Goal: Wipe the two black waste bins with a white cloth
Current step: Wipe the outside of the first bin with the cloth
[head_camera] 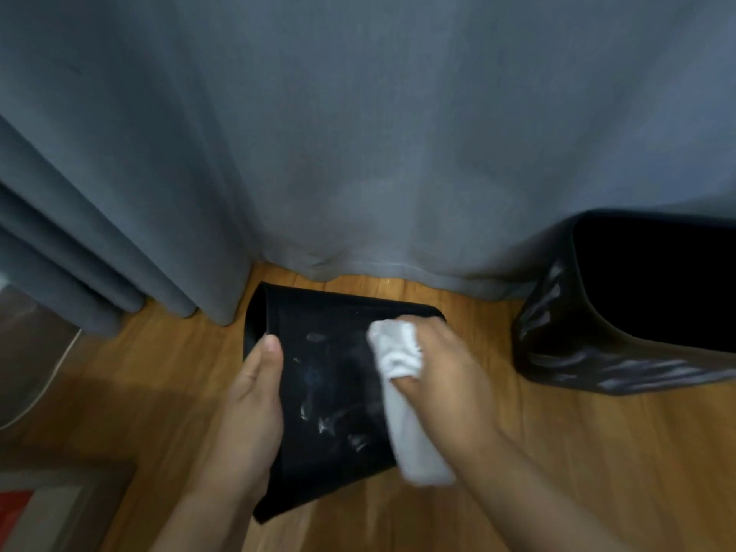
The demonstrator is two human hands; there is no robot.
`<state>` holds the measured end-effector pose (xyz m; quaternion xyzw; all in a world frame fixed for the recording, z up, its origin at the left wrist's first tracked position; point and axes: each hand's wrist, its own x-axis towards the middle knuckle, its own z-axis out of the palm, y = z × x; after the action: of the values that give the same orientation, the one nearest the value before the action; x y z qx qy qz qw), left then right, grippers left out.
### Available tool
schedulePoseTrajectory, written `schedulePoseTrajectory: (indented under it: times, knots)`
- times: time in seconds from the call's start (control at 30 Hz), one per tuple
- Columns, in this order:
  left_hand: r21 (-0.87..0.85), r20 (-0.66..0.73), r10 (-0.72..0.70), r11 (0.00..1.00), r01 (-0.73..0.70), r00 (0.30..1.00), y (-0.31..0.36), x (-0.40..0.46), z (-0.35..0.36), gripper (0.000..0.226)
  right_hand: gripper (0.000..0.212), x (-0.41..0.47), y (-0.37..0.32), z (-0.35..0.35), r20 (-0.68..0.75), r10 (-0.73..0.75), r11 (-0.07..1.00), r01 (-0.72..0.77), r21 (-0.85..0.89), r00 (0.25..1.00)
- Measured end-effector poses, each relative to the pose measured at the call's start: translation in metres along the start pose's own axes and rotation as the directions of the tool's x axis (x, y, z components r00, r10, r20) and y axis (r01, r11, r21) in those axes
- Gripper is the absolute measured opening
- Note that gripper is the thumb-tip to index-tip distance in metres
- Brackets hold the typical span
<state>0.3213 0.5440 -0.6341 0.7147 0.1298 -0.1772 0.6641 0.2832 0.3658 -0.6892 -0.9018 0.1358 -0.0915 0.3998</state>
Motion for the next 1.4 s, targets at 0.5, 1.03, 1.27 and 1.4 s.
schedulePoseTrajectory:
  times: [0.5,1.03,1.27,1.4]
  knots:
    - [0.039,-0.065,-0.031,0.999,0.034,0.997,0.006,0.0,0.005,0.039,0.021,-0.008,0.007,-0.014,-0.055,0.13,0.991,-0.13,-0.002,0.99]
    - [0.048,-0.062,-0.014,0.999,0.017,0.998,0.013,-0.006,0.012,0.039,0.026,0.014,-0.003,-0.013,-0.051,0.234,0.972,-0.235,-0.026,0.971]
    - [0.062,-0.121,-0.004,0.998,0.011,0.993,0.017,0.001,0.01,0.04,0.01,0.013,-0.085,0.025,-0.002,-0.129,0.986,0.128,0.107,0.992]
    - [0.033,-0.094,-0.05,0.998,0.053,0.994,0.019,-0.004,0.011,0.036,0.006,0.034,-0.044,0.003,-0.016,0.059,0.998,-0.059,-0.023,0.998]
